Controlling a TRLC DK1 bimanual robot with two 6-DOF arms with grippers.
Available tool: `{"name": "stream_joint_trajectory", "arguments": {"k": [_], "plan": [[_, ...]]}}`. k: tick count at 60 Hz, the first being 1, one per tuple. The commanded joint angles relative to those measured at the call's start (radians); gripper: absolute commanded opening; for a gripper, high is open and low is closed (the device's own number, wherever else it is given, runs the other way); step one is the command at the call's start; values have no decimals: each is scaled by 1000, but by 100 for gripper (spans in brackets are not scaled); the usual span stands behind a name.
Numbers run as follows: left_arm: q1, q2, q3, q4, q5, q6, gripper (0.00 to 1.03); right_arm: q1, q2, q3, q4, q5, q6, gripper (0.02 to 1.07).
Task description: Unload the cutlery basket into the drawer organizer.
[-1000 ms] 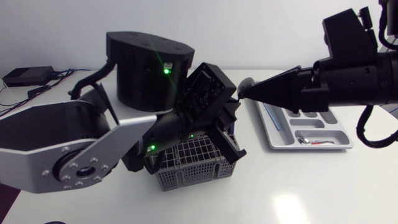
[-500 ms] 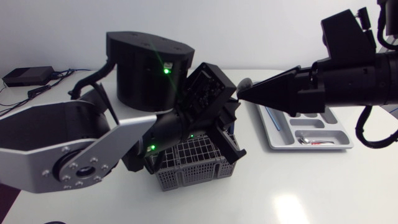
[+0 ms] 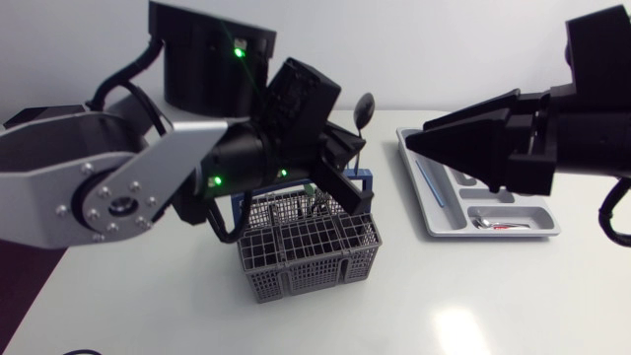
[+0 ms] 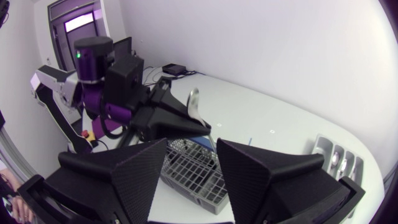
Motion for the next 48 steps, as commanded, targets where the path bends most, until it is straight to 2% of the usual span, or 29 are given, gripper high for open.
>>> {"name": "stream_joint_trajectory", "arguments": {"k": [1,8,17,21,31,48], "plan": [[59,0,74,-22,62,-92,8,31,-25,-66,31,55,-53,63],[87,5,107,-54,125,-135,8,96,-36,-127,83,167,-109,62],[105,17,143,-109,200,-187,8,148,-25,-178,166,269,-152,52],[111,26,155,-128,234,-201,8,165,-11,-180,190,291,-159,48],[113,42,161,-149,280,-213,8,215,29,-184,249,368,-188,48],[114,43,167,-155,297,-221,8,262,92,-198,328,409,-191,44]]}}
